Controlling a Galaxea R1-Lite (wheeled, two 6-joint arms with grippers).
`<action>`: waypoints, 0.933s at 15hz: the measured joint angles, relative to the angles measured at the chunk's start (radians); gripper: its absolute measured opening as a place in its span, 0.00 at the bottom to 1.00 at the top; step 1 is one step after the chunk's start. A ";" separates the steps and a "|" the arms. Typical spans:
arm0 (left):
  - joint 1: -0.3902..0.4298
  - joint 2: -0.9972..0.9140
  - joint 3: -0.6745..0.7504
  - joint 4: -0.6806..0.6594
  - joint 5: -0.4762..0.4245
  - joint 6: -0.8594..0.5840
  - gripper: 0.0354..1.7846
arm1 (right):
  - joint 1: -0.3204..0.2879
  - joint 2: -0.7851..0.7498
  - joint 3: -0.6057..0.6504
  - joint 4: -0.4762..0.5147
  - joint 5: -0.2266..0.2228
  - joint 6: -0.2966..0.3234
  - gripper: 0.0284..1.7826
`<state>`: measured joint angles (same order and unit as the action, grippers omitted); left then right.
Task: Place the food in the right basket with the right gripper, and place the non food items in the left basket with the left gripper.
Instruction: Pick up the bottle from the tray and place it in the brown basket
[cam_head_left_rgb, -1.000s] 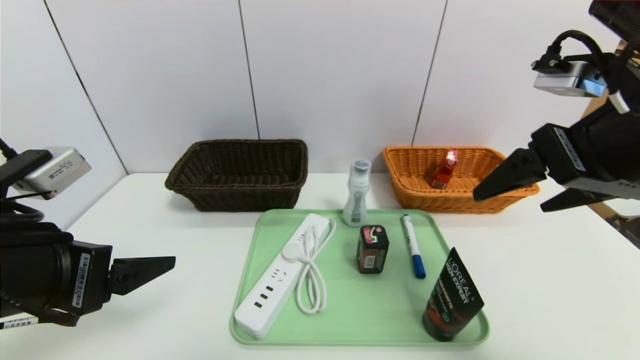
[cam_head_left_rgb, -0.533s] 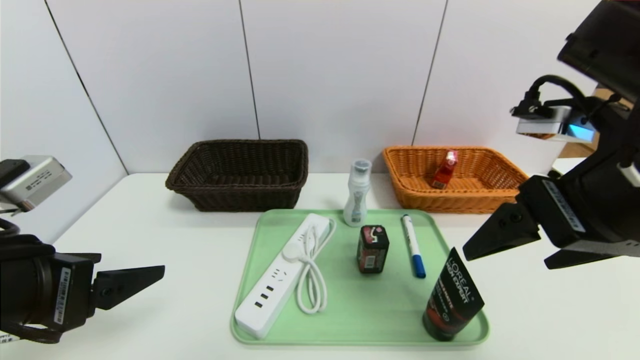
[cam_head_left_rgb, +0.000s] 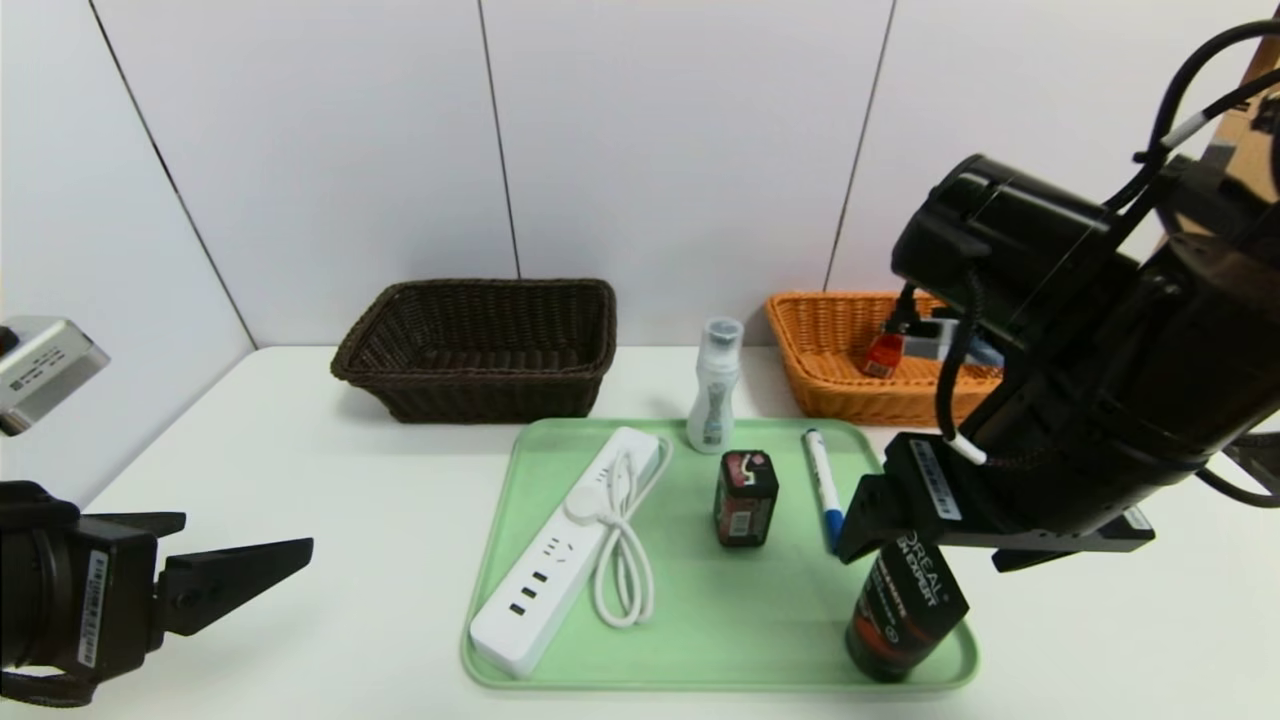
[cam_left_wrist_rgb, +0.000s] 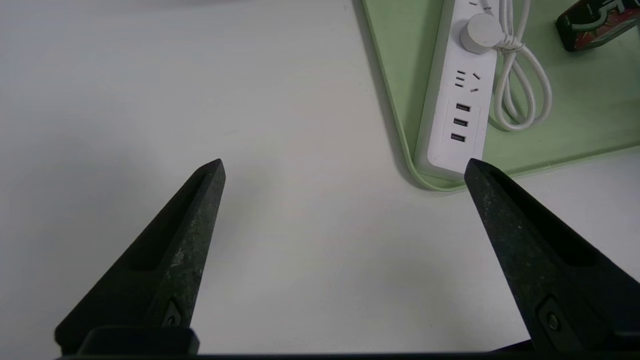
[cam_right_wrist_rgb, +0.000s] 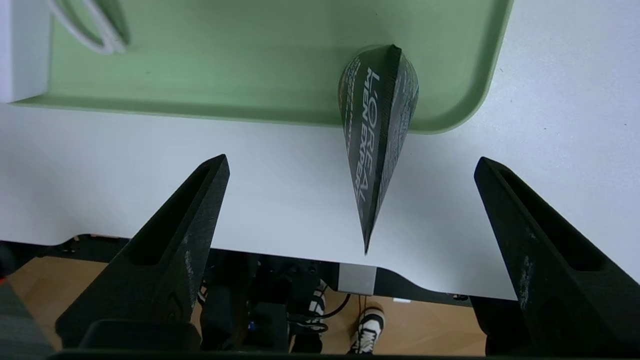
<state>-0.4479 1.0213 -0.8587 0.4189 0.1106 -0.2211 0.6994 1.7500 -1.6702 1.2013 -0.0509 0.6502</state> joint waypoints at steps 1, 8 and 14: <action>0.000 -0.004 0.001 0.002 0.000 0.000 0.94 | -0.001 0.016 0.029 -0.023 -0.001 0.000 0.95; 0.000 -0.030 0.014 0.001 -0.001 0.001 0.94 | -0.009 0.093 0.172 -0.173 -0.096 0.000 0.95; 0.000 -0.045 0.020 0.002 -0.001 0.002 0.94 | -0.006 0.123 0.175 -0.189 -0.095 0.007 0.68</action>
<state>-0.4479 0.9760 -0.8389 0.4213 0.1096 -0.2194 0.6936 1.8728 -1.4955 1.0121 -0.1462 0.6570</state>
